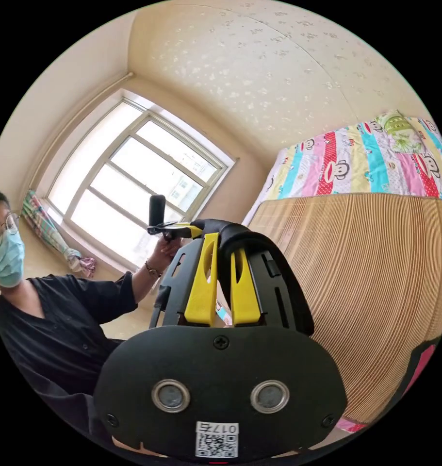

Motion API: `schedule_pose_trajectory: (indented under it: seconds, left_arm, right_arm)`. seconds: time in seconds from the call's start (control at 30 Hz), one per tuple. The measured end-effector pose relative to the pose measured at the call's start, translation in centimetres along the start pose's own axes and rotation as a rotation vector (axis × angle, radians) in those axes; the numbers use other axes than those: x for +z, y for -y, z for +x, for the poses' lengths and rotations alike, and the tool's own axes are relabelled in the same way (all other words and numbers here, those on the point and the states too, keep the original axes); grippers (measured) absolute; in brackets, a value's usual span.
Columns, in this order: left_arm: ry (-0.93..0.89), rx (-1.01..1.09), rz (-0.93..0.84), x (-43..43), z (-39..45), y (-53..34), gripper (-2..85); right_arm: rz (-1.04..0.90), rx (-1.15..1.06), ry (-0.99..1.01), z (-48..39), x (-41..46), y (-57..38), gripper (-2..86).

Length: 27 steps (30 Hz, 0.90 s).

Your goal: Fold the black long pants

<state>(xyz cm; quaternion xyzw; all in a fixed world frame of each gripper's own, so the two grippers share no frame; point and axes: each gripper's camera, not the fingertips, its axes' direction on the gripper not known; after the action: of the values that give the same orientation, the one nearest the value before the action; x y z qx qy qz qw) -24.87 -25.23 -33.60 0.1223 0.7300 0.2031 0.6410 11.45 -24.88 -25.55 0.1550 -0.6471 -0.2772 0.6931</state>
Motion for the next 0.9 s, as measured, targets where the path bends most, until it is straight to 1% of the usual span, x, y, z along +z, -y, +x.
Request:
schedule_pose_trajectory:
  seconds: [0.07, 0.17, 0.3, 0.37, 0.43, 0.47, 0.53, 0.63, 0.77, 0.83, 0.9]
  left_arm:
    - [0.015, -0.047, -0.037, 2.6, -2.4, -0.3, 4.6]
    - [0.037, -0.098, -0.094, 7.2, -4.9, -2.8, 4.8]
    - [0.06, -0.234, -0.18, 14.0, -8.3, -9.4, 5.3]
    - [0.092, -0.334, -0.254, 17.1, -9.9, -13.0, 6.4]
    - [0.11, -0.461, -0.366, 20.2, -12.1, -17.8, 6.5]
    - [0.107, -0.49, -0.375, 20.4, -12.5, -18.8, 6.5]
    - [0.059, -0.6, -0.347, 19.4, -13.7, -21.9, 6.4]
    - [0.019, -0.698, -0.294, 16.8, -14.5, -24.7, 6.4]
    - [0.031, -0.852, -0.301, 13.9, -16.2, -29.0, 6.0]
    - [0.035, -0.978, -0.307, 11.8, -17.4, -32.7, 5.3]
    - [0.036, -1.081, -0.314, 10.4, -18.2, -35.8, 5.1]
  right_arm:
    - [-0.066, 0.026, -0.121, 2.2, 4.1, -1.8, -0.2]
    - [-0.167, 0.088, -0.232, 5.1, 9.3, -6.2, 0.2]
    - [-0.253, 0.211, -0.243, 9.3, 14.7, -14.1, 2.1]
    - [-0.34, 0.359, -0.267, 12.8, 17.9, -19.5, 6.5]
    - [-0.429, 0.478, -0.263, 15.5, 19.8, -23.3, 10.6]
    - [-0.456, 0.532, -0.256, 16.7, 20.5, -25.2, 13.2]
    - [-0.436, 0.573, -0.22, 18.0, 20.6, -26.6, 14.2]
    - [-0.331, 0.609, -0.223, 20.2, 20.0, -25.1, 15.7]
    - [-0.238, 0.598, -0.283, 24.7, 21.1, -18.7, 16.9]
    - [-0.246, 0.586, -0.295, 26.9, 22.8, -16.1, 17.1]
    - [-0.295, 0.588, -0.303, 29.1, 25.4, -13.9, 17.3]
